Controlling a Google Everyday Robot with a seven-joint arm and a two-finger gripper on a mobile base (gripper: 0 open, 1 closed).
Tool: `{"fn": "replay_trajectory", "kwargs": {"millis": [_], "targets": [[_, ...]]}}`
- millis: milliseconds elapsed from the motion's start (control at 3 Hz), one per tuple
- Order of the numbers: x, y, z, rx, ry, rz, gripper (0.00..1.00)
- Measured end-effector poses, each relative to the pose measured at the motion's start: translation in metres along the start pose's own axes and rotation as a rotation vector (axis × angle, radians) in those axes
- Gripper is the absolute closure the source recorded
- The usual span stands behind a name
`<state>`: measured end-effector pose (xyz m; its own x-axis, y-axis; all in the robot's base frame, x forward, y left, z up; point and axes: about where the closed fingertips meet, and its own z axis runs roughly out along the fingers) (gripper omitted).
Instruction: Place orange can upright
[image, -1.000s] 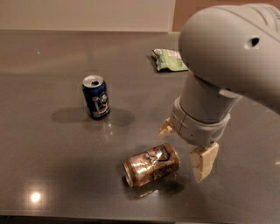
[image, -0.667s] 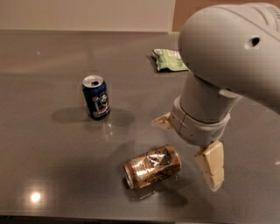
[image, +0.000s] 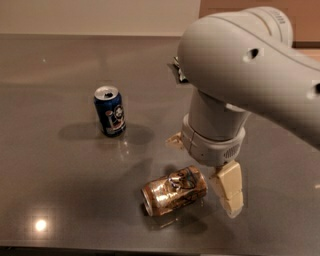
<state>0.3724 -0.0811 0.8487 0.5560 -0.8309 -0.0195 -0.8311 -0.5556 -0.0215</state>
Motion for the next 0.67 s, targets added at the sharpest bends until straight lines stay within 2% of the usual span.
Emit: {"fn": "replay_trajectory", "kwargs": {"millis": [333,667], "targets": [[-0.012,-0.005,0.009,-0.021,0.021,0.034,0.00],[-0.034,-0.003,0.014,-0.012,0.047,0.092,0.00]]}}
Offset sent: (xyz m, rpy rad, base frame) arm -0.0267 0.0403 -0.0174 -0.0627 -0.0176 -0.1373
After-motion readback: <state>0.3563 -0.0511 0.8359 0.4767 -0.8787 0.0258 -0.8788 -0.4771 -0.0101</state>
